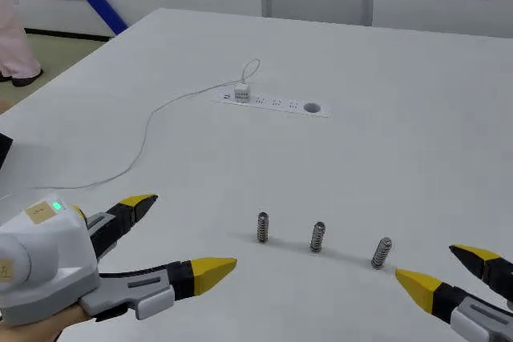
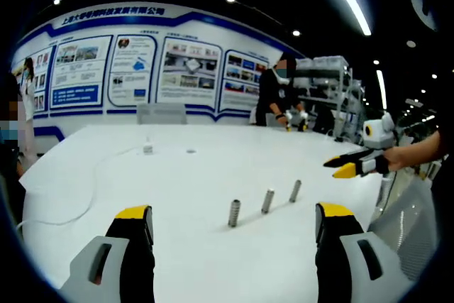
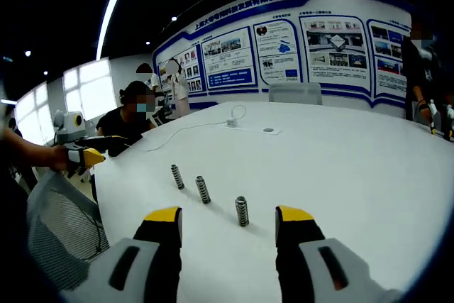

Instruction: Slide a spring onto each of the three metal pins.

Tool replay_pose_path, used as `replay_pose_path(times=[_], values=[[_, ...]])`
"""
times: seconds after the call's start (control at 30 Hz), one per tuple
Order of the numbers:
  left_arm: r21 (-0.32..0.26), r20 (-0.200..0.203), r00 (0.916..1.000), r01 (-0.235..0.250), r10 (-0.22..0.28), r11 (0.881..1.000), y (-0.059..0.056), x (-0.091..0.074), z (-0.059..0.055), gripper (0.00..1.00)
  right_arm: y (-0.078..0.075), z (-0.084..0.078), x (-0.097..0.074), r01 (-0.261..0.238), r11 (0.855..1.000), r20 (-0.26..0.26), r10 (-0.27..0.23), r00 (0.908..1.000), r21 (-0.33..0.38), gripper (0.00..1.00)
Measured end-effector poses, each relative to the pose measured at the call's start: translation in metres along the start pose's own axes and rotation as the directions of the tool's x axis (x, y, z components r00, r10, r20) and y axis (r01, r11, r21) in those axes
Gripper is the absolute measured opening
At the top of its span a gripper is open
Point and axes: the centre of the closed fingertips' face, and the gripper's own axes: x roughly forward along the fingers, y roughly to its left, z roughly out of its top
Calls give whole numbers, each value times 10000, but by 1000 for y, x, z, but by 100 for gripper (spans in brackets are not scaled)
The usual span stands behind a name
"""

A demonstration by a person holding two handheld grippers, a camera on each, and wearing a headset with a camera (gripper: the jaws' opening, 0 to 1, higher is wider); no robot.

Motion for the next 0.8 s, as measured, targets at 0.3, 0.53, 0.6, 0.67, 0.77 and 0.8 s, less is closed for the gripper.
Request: replay_pose_path(times=[0.3,0.53,0.6,0.67,0.77,0.8], values=[[107,-163,9998,144,-142,9998,-4,1,-4,97,2,-4,-5,367,9992,177,-364,9992,-164,56],[-95,5,10000,17,-17,10000,-1,0,0,96,4,-7,-9,496,9987,306,-499,9983,102,56],[-247,47,10000,-30,31,9997,1,-1,0,96,5,-8,-11,574,9982,381,-580,9976,162,56],[-342,83,9999,-62,65,9994,1,-1,1,96,5,-9,-12,632,9977,419,-642,9971,237,56],[-420,57,9999,-108,110,9991,4,-1,0,95,4,-11,-13,690,9971,395,-703,9967,327,56],[-418,35,9999,-111,113,9991,4,-1,-1,95,4,-12,-14,703,9970,394,-716,9967,327,56]])
